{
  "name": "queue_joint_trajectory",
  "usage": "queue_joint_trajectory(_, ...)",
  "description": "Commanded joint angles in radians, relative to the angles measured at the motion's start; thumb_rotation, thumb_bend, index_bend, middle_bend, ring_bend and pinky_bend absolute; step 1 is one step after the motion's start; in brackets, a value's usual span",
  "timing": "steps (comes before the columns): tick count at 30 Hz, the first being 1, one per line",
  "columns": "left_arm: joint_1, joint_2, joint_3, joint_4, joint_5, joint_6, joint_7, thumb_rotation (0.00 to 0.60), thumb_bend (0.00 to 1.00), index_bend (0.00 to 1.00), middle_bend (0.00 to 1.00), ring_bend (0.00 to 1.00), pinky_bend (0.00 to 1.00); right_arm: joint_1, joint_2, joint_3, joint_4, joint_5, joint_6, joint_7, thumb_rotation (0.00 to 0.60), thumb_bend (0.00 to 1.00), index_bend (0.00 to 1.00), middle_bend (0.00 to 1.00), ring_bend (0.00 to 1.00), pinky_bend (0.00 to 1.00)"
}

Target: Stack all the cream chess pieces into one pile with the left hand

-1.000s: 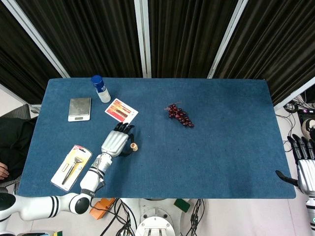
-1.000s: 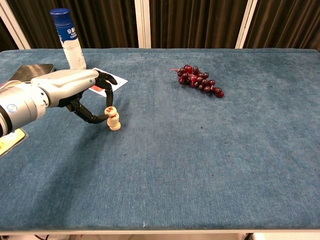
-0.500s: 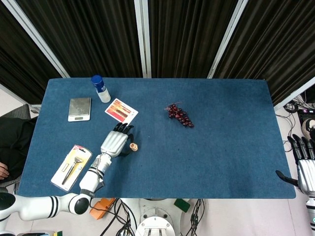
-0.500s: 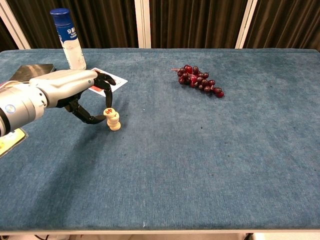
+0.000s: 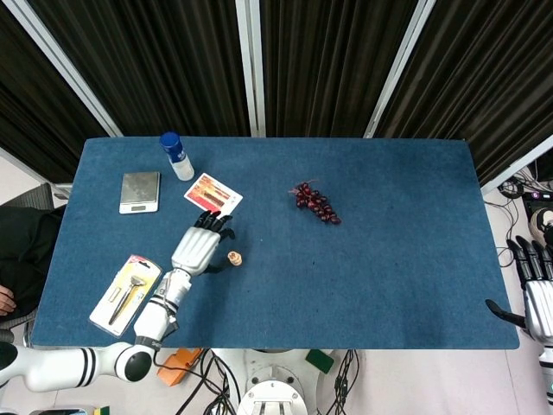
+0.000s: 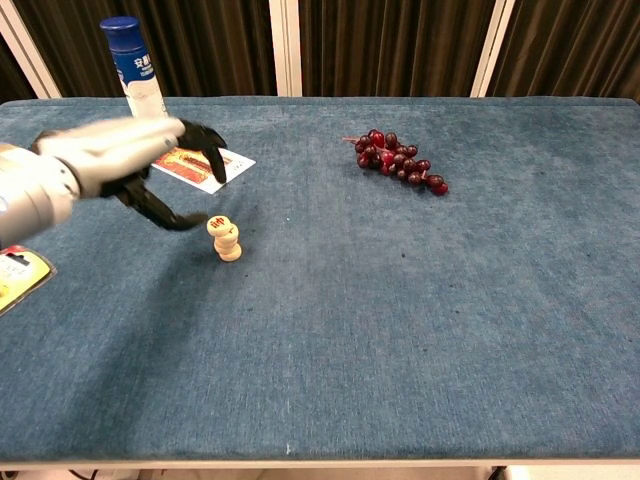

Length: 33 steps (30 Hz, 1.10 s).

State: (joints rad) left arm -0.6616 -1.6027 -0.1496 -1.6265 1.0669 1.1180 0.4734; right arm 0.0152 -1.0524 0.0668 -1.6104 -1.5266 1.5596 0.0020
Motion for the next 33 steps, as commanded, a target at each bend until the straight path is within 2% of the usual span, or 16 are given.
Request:
queue_joint_trajectory(1,0.05,0.065,-0.008,-0.053,0.038,0.065,-0.066,0.6,0.3,0.28,0.09,0.0,0.0,-0.002,0.006,0.001,0.005,0.005,0.0,0.01,0.6,0.17,0.0,0.1,0.0,0.04)
queue_joint_trajectory(9,0.205,0.222,0.012,-0.083,0.073,0.221,-0.204,0.6,0.2,0.25,0.09,0.0,0.0,0.003,0.008,0.0,0.039,0.016,-0.025,0.085,0.6,0.17,0.0,0.1,0.0,0.04)
queue_joint_trajectory(15,0.319,0.337,0.075,-0.064,0.15,0.292,-0.33,0.6,0.19,0.25,0.09,0.0,0.0,0.005,0.001,-0.007,0.056,-0.004,-0.023,0.113,0.6,0.17,0.0,0.08,0.0,0.05)
queue_joint_trajectory(25,0.498,0.44,0.178,-0.088,0.247,0.447,-0.361,0.6,0.19,0.25,0.09,0.0,0.0,0.009,-0.001,-0.013,0.034,-0.037,-0.007,0.085,0.6,0.17,0.0,0.08,0.0,0.05)
queue_joint_trajectory(33,0.585,0.477,0.203,-0.083,0.27,0.504,-0.367,0.6,0.19,0.25,0.09,0.0,0.0,0.02,0.006,-0.021,0.014,-0.046,-0.029,0.081,0.6,0.17,0.0,0.08,0.0,0.05)
